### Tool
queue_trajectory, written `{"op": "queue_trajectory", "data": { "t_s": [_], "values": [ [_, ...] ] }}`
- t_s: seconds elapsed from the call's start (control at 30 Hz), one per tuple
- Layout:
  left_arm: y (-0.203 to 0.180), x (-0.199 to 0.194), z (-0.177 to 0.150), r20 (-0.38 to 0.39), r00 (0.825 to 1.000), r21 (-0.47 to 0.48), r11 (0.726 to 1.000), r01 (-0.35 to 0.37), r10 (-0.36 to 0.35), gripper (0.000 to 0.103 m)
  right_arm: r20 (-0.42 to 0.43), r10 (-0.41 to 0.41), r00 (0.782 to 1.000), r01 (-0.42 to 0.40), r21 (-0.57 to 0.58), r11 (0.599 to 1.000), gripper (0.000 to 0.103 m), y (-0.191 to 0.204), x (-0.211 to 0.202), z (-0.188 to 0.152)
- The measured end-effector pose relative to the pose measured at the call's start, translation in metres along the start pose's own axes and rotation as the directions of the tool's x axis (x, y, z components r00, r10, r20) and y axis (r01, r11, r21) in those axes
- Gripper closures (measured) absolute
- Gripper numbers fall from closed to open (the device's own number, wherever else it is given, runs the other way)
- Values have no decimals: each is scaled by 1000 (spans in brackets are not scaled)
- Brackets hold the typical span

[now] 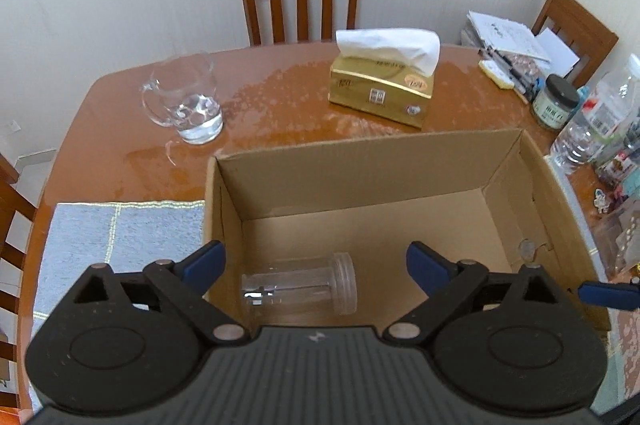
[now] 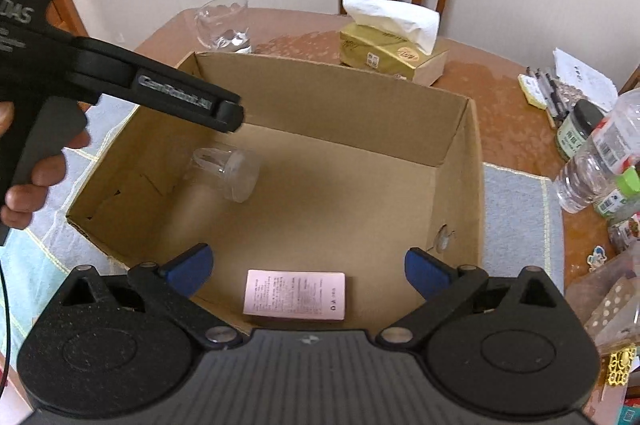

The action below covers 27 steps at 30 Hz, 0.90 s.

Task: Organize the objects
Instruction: 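Drop the clear jar into the cardboard box with the left tool while the right tool drops the pink box, then move the left tool to the cream box while the right tool reaches the white bottle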

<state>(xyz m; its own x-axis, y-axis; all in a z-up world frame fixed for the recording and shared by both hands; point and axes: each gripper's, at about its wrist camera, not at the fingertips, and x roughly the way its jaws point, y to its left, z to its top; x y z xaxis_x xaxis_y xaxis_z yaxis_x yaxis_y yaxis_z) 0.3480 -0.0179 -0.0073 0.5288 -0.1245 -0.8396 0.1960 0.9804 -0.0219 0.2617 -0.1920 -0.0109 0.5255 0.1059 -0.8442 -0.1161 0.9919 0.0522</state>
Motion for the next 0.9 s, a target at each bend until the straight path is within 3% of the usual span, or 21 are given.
{"op": "queue_trajectory", "data": {
  "t_s": [0.33,0.73,0.9],
  "values": [
    [18,-53,-25,83,995,1,999,-50,49,2,53,-31,998,31,-4,1000,0,0,-23,-8],
    [51,-73,-103,62,987,30,988,-150,148,2,47,-133,990,131,51,990,0,10,-44,-62],
    [73,-65,-135,-3,985,-35,984,-174,174,2,8,-185,983,184,81,980,0,7,-43,-88]
  ]
}}
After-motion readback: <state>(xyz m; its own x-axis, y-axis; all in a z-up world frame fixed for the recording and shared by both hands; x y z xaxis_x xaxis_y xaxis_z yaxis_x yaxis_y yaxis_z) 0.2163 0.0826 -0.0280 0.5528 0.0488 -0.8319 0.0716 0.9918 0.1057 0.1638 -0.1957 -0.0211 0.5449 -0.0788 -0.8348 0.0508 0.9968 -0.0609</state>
